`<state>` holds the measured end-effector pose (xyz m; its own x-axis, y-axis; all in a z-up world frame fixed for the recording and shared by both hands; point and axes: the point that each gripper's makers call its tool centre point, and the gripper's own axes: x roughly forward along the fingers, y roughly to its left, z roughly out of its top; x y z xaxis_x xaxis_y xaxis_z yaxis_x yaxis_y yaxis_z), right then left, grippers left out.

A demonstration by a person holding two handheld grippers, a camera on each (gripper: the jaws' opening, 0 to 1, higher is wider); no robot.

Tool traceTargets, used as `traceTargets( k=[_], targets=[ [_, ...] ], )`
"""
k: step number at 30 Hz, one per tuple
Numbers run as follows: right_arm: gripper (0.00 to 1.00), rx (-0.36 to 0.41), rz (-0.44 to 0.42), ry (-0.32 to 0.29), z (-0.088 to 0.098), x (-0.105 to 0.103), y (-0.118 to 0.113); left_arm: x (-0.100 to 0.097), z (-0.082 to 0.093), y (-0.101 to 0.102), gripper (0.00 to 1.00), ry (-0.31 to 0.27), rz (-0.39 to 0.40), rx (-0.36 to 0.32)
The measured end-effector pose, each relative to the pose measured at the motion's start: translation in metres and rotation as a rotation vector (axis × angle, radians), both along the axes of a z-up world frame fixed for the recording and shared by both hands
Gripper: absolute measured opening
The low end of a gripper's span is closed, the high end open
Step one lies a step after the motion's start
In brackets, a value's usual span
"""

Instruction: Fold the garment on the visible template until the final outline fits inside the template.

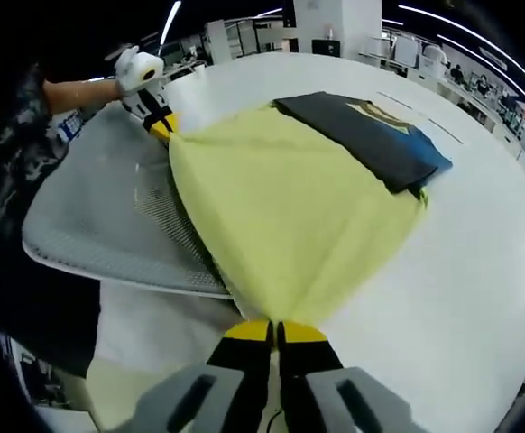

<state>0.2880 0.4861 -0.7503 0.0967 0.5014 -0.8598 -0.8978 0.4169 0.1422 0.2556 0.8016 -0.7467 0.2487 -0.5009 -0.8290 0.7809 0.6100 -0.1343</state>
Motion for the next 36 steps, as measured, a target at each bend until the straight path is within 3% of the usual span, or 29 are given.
traceTargets(
  k=[8, 11, 22, 30, 36],
  targets=[
    [0.0, 0.008, 0.025, 0.032, 0.011, -0.016, 0.0, -0.015, 0.013, 0.001, 0.0, 0.028, -0.001, -0.014],
    [0.0, 0.016, 0.011, 0.024, 0.018, -0.012, 0.0, -0.012, 0.019, 0.002, 0.0, -0.008, -0.021, -0.012],
    [0.0, 0.032, -0.072, -0.14, 0.05, 0.043, 0.005, 0.037, 0.056, 0.006, 0.0, -0.133, 0.022, -0.018],
    [0.0, 0.057, -0.135, -0.305, 0.077, 0.09, 0.011, 0.078, 0.087, 0.01, 0.0, -0.209, 0.017, -0.01],
    [0.0, 0.062, -0.168, -0.373, 0.093, 0.119, 0.013, 0.115, 0.11, 0.012, 0.0, -0.315, 0.056, -0.011]
  ],
)
